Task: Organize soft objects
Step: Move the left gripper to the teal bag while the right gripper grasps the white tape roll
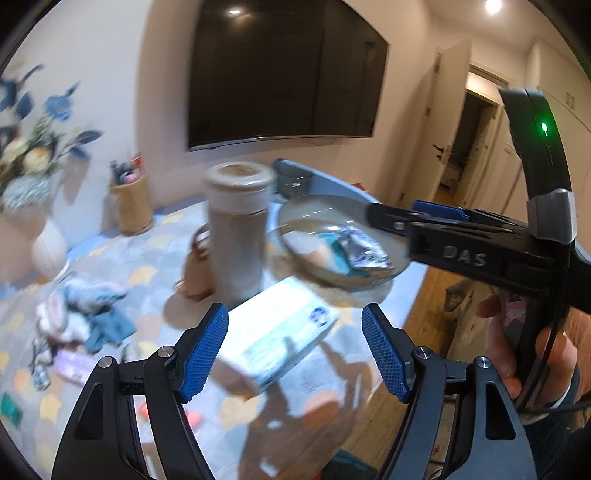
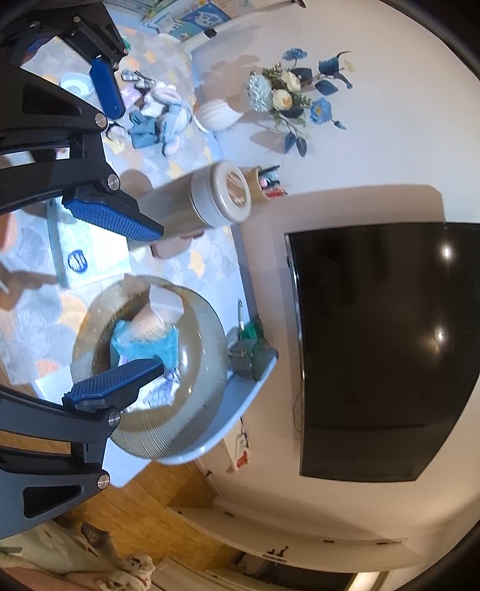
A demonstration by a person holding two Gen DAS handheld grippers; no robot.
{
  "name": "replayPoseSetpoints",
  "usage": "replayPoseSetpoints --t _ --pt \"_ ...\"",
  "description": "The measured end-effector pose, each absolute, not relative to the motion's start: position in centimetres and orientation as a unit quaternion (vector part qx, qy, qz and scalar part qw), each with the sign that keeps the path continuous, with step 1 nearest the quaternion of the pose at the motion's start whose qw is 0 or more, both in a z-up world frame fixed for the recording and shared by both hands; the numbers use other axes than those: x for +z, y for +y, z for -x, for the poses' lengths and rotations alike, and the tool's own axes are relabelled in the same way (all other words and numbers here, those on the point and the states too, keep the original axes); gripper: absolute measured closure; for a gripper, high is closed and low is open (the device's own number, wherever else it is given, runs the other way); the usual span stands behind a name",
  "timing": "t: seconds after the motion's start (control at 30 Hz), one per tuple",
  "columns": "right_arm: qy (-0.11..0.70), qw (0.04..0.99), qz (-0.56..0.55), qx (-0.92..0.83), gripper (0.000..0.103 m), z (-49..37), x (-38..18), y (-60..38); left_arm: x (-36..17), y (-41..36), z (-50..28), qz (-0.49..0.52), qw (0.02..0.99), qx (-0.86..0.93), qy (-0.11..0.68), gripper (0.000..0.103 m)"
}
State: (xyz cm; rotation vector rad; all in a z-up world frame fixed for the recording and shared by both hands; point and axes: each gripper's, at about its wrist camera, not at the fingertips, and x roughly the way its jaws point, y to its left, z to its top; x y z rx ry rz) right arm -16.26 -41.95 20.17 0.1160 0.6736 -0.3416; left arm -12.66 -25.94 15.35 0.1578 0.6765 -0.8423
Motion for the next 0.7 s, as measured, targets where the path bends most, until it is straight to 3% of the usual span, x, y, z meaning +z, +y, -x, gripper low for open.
replayPoseSetpoints --t 0.23,0.3,0.47,0.53,0.6,0.7 --pt "0.368 0.924 -0.056 -0.088 0.036 16.2 18.6 -38.2 13.6 -17.6 10.9 -0.040 0.884 -0.313 0.344 0.030" --pt "0.377 0.923 -0.047 -0.063 0.025 16.3 18.3 -36.4 13.4 -14.7 10.0 -0.012 0.888 -0.289 0.357 0.030" --pt "0.389 0.921 -0.013 0.003 0.023 15.7 18.1 -30.2 14.4 -7.1 9.8 0.026 0.920 -0.217 0.326 0.028" --pt "0.390 0.920 -0.006 0.032 0.019 15.4 17.9 -27.6 14.4 -3.8 10.4 0.030 0.933 -0.173 0.313 0.021" --pt "0.392 0.919 0.002 0.051 0.010 15.2 17.4 -25.6 13.9 -0.3 10.9 0.029 0.942 -0.129 0.308 0.020" --pt "0.412 0.907 0.011 0.086 0.010 14.0 15.7 -22.5 12.9 4.6 11.3 0.040 0.945 -0.077 0.316 0.020"
